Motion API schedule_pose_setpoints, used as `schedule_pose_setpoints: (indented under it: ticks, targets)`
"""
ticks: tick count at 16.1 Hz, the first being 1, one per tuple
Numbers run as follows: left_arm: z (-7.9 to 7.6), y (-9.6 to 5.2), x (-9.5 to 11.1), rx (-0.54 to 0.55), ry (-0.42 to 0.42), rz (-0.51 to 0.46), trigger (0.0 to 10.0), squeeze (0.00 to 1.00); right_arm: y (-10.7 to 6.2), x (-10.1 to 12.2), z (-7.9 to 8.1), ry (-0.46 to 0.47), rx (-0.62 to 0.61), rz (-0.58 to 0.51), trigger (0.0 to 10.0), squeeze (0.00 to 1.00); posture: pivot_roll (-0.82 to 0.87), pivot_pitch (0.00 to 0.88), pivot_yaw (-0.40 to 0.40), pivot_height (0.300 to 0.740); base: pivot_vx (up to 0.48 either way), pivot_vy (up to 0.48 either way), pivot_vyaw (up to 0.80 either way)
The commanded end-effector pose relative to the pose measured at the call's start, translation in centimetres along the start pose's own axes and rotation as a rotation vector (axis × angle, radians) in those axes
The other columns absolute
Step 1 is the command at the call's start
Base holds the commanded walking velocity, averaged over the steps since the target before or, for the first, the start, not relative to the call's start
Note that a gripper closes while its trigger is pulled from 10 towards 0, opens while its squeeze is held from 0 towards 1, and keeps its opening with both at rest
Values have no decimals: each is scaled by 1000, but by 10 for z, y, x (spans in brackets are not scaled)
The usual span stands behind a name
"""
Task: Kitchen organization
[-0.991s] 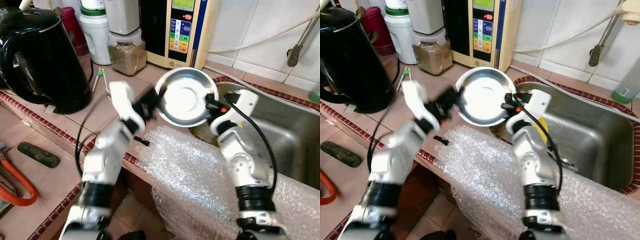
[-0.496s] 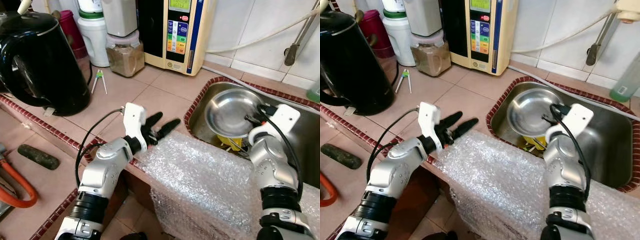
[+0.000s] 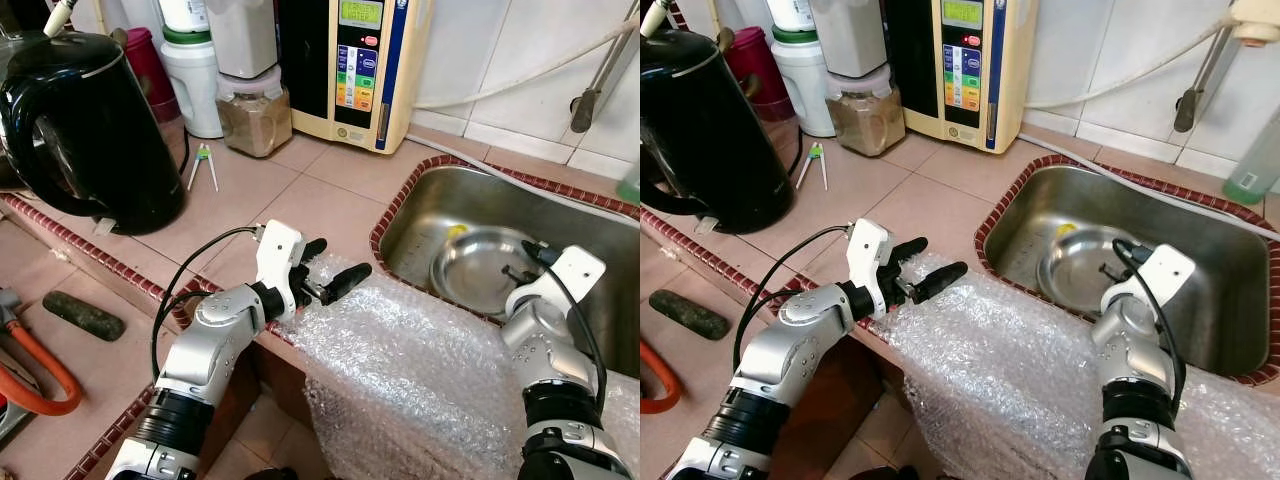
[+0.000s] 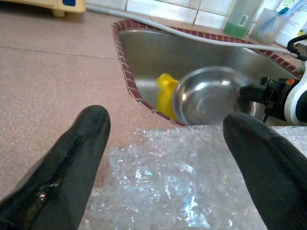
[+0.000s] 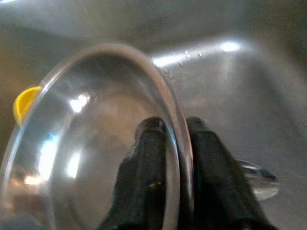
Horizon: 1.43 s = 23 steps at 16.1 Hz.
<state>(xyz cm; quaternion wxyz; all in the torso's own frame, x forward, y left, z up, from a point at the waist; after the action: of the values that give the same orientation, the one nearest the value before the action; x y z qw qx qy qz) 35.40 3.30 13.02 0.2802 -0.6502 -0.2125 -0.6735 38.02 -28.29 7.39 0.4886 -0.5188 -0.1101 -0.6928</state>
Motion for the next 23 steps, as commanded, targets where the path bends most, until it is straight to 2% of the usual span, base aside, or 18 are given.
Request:
schedule_pose_setpoints:
  ticks: [1,4,6,8,9,10,11,12,13,14,16,17,19,20,21,23]
  targets:
    - [0,1,8,-5,36,-18,10000,1000,-1,-17,-9,-23,-37,54,10000,1000,59,59,66,740,0,0,0]
    - [1,6,18,9,33,-49,10000,1000,-2,-29,-5,-43,-7,92,10000,1000,55,60,64,740,0,0,0]
    - [0,7,18,8,33,-49,10000,1000,-3,-29,3,-115,31,81,10000,1000,52,58,64,740,0,0,0]
    - [2,8,18,28,40,-50,10000,1000,-5,-19,25,-129,124,34,10000,1000,48,54,60,740,0,0,0]
    - [4,8,19,41,45,-54,10000,1000,-6,-17,30,-122,147,26,10000,1000,48,55,59,740,0,0,0]
    - [15,7,27,104,47,-84,10000,1000,-14,-6,53,-171,273,-38,10000,1000,47,54,54,740,0,0,0]
    - [19,7,30,126,44,-97,10000,1000,-16,-2,57,-196,299,-63,10000,1000,44,53,51,740,0,0,0]
    - [30,6,35,198,60,-104,10000,1000,-22,8,67,-264,365,-131,10000,1000,38,54,46,740,0,0,0]
    - [35,5,38,232,70,-111,10000,1000,-25,11,70,-288,386,-156,10000,1000,38,54,46,740,0,0,0]
    - [49,2,41,339,101,-91,10000,1000,-31,23,73,-354,436,-215,10000,1000,27,53,39,740,0,0,0]
    - [57,-1,43,398,117,-71,10000,1000,-34,36,69,-399,461,-256,10000,1000,15,52,36,740,0,0,0]
    - [59,-7,47,421,152,-83,10000,1000,-38,50,64,-430,475,-292,10000,1000,4,53,33,740,0,0,0]
    - [60,-11,48,427,154,-84,10000,1000,-44,62,60,-450,493,-322,10000,1000,-6,53,31,740,0,0,0]
    - [61,-17,48,438,143,-79,10000,35,-50,73,56,-465,491,-359,10000,1000,-10,54,29,740,0,0,0]
    - [61,-22,46,449,152,-74,10000,0,-55,79,52,-478,491,-375,10000,1000,-11,55,27,740,0,0,0]
    - [56,-32,34,438,148,-27,10000,0,-62,82,46,-488,494,-377,10000,1000,-11,59,24,740,0,0,0]
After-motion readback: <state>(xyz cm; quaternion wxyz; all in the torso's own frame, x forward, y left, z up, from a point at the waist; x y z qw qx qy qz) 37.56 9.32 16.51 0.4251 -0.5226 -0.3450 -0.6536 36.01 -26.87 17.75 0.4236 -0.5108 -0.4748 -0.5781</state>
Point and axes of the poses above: a point about 5 cm out from each wrist's last joint towards the gripper, its own y axis pointing out of the wrist towards the gripper, its own x axis along the axis of the wrist's last joint, z = x × y, the point moved 6 cm from there along y, pointing out of the wrist towards the gripper, and after that the axes turned 13 degrees about y, right-handed, at the moved point
